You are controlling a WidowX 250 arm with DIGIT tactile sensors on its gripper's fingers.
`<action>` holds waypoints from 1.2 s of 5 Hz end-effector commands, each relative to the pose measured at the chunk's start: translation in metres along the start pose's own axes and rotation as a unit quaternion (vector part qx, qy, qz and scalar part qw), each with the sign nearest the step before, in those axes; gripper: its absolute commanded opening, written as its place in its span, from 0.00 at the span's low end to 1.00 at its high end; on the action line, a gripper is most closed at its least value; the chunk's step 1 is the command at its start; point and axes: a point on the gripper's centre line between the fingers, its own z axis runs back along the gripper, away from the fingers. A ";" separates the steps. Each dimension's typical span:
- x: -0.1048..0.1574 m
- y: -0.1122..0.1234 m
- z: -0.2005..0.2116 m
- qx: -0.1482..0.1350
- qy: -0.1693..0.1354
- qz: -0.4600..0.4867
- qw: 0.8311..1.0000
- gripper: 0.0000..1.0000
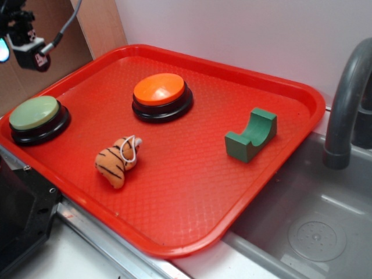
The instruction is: Push the green button.
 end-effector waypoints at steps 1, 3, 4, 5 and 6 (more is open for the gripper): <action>-0.006 0.007 -0.036 -0.006 -0.012 0.001 1.000 1.00; -0.004 0.013 -0.063 0.007 -0.001 0.001 1.000 1.00; 0.000 0.008 -0.072 -0.012 -0.005 -0.014 1.000 1.00; 0.001 0.000 -0.068 -0.014 -0.005 -0.035 0.999 1.00; 0.002 -0.003 -0.059 -0.029 -0.015 -0.056 0.998 1.00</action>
